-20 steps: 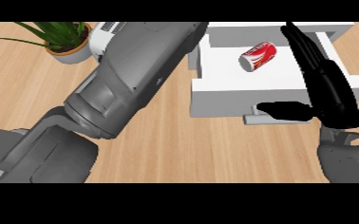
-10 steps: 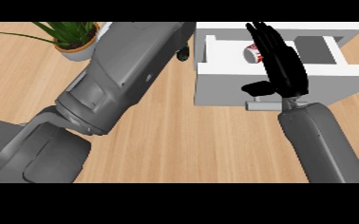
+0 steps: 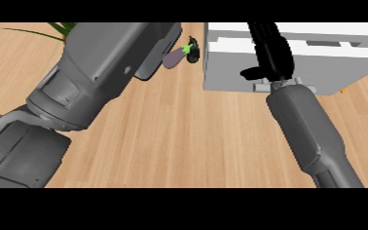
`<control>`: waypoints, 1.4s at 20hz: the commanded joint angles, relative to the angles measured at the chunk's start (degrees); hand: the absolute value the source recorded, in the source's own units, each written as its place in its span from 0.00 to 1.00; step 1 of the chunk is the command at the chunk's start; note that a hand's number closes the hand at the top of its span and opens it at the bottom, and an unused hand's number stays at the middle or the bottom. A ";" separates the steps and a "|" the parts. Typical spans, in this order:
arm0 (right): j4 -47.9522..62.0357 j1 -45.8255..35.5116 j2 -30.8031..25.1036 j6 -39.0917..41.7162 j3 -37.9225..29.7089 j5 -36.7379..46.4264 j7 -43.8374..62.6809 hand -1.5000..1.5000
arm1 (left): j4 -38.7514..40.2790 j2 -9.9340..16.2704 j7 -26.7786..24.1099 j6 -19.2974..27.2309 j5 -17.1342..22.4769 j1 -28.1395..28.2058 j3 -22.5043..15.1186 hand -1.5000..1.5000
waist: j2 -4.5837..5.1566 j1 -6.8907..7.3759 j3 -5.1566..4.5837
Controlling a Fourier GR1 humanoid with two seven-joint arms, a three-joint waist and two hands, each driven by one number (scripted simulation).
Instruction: Pick up the can, place it into the drawer and close the drawer
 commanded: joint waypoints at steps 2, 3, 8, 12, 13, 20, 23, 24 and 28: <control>11.26 -7.12 0.33 -7.75 -3.35 2.23 0.25 0.00 | -4.34 2.25 1.55 -1.29 -0.87 4.52 -0.84 0.00 | -0.21 1.52 -0.02; 13.45 -8.88 0.29 -9.14 -4.39 1.74 -0.42 0.00 | -4.82 1.13 3.34 0.81 -1.36 2.83 -1.35 0.00 | -0.11 1.86 0.03; 21.48 -15.51 0.02 -12.28 -5.50 3.36 -0.78 0.00 | -8.88 3.49 5.32 -0.48 -1.58 6.25 -1.55 0.00 | 0.07 2.56 0.00; 25.40 -20.41 -1.55 -13.04 -7.25 3.34 -0.48 0.00 | -12.40 6.08 5.25 -3.00 -1.99 9.52 -2.20 0.00 | 0.45 3.80 0.00; 25.73 -20.89 -0.61 -13.50 -7.30 3.28 -0.29 0.00 | -13.87 5.46 3.44 -2.28 -2.14 12.83 -2.41 0.00 | 0.26 3.68 -0.03; 29.64 -26.81 -0.82 -13.42 -9.47 2.37 -0.62 0.00 | -18.75 7.76 6.57 -2.16 -2.75 14.49 -2.95 0.00 | 0.69 4.05 0.02; 29.79 -27.35 -0.09 -12.32 -11.55 -0.35 -3.09 0.00 | -22.01 9.88 8.43 -4.04 -1.86 16.02 -2.58 0.00 | 0.38 4.59 0.03; 29.68 -28.83 -0.32 -10.38 -12.56 -1.70 -4.31 0.00 | -22.38 7.71 10.09 -2.28 -2.05 14.70 -3.27 0.00 | 0.39 4.66 0.10; 28.78 -29.37 2.24 -10.26 -14.36 -4.27 -7.36 0.00 | -25.30 10.92 8.97 -3.07 -2.72 19.39 -3.24 0.00 | 0.22 3.47 0.01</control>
